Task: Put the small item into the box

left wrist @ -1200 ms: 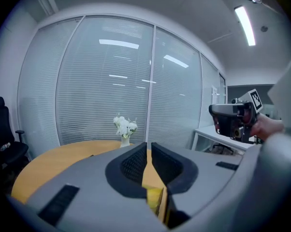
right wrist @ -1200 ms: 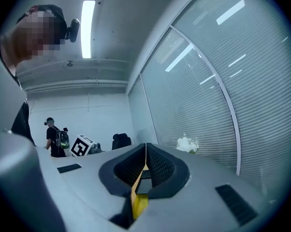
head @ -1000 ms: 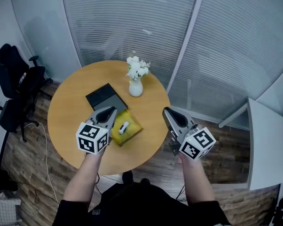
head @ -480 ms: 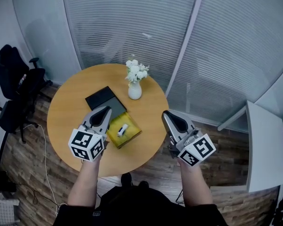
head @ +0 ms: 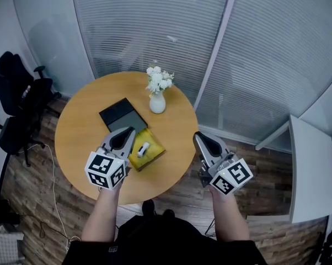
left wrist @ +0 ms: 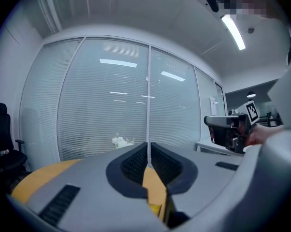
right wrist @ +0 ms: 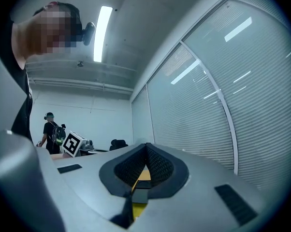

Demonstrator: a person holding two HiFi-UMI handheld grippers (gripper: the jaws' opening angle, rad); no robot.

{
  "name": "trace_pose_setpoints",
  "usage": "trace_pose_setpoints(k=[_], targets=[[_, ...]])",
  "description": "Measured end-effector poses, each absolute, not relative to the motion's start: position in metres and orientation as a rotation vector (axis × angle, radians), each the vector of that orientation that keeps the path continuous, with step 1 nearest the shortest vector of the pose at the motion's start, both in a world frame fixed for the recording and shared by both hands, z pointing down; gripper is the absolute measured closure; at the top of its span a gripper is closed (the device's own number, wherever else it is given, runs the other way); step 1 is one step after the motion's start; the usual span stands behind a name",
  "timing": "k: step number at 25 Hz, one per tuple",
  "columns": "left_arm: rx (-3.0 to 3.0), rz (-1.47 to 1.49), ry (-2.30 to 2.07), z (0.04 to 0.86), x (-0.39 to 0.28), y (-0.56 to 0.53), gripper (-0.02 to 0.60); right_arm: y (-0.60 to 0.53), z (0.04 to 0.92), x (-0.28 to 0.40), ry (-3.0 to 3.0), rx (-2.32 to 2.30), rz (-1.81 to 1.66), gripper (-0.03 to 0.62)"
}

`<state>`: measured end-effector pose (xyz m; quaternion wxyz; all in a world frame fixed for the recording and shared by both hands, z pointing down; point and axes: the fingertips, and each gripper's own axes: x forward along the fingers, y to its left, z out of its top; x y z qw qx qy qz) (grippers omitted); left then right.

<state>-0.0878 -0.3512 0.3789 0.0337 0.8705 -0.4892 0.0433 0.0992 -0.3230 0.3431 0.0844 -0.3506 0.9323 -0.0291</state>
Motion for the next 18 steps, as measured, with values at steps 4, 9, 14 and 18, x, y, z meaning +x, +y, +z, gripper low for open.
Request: trace_pose_setpoints(k=[4,9,14,18], targets=[[2.68,0.142,-1.502,0.38,-0.085,-0.353,0.551,-0.324,0.346,0.099,2.796,-1.04,-0.087,0.559],[2.685,0.149,-1.495,0.38,-0.081,-0.353,0.551,-0.324,0.346,0.103,2.785,-1.039,-0.098,0.559],[2.69,0.152,-1.49,0.38,-0.078,-0.354,0.552,-0.324,0.347,0.104,2.785,-1.033,-0.111,0.559],[2.69,0.157,-1.485,0.381,-0.074,-0.351,0.552,-0.322,0.346,0.104,2.79,-1.025,-0.107,0.559]])
